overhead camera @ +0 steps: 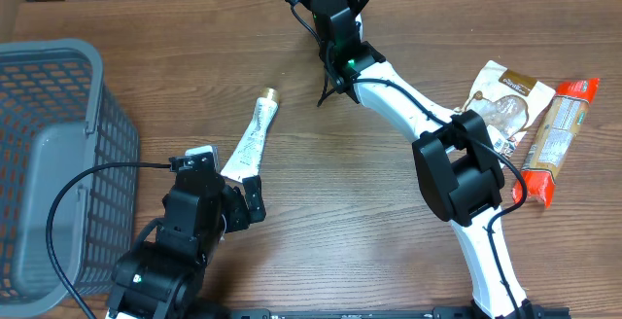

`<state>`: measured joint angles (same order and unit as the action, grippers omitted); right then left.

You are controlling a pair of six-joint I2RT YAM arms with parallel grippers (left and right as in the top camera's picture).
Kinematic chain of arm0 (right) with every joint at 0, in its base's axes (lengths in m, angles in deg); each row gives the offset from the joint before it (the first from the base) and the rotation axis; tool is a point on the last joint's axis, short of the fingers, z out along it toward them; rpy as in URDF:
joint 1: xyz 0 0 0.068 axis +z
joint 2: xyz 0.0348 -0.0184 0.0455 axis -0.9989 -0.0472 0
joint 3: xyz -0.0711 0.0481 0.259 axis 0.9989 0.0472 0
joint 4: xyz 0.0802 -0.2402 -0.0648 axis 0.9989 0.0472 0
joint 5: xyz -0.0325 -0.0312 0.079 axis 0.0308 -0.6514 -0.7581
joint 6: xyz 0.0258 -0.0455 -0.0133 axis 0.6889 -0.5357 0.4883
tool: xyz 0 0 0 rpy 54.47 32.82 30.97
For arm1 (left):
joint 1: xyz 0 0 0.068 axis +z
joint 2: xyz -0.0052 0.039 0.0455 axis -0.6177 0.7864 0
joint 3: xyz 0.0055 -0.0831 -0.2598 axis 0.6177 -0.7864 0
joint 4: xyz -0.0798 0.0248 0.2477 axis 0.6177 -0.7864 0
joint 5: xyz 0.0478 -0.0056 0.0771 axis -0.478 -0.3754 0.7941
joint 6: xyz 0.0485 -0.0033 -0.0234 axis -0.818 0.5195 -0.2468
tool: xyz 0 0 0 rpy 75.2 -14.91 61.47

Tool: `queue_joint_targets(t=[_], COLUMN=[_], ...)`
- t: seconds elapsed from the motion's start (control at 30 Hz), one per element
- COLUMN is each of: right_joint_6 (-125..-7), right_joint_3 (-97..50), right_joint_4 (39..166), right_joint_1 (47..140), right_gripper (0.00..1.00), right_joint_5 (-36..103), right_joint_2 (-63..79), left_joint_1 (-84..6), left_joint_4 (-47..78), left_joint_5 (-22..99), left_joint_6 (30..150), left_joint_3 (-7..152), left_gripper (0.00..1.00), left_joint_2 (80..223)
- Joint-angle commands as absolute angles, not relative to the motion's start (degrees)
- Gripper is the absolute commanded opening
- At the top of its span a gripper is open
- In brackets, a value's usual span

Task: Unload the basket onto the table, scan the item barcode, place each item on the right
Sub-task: 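Hold the teal packet in front of the white scanner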

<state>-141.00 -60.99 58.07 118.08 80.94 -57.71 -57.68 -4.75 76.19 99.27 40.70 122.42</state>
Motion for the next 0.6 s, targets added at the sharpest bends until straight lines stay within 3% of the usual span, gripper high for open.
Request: queue_joint_targets(t=[0.0,0.43,0.57], right_joint_6=[-141.4,-141.3,-135.3], right_joint_3=[-61.9,-61.9,-61.9], right_joint_4=[57.4,57.4,60.4], right_joint_1=[118.1,118.9,119.9], right_gripper=[0.04,0.04,0.04], right_joint_5=[82.0,82.3,82.1], right_joint_2=[-57.9,-57.7,-55.2], left_joint_1=[-57.7,-57.7,-57.7], left_joint_4=[-4.5,-4.5,-4.5], left_joint_5=[77.0,77.0,77.0], left_joint_6=[100.2,100.2,100.2], left_joint_3=[40.7,40.7,40.7], left_gripper=[1.0,1.0,1.0], left_joint_2=[122.5,122.5,122.5])
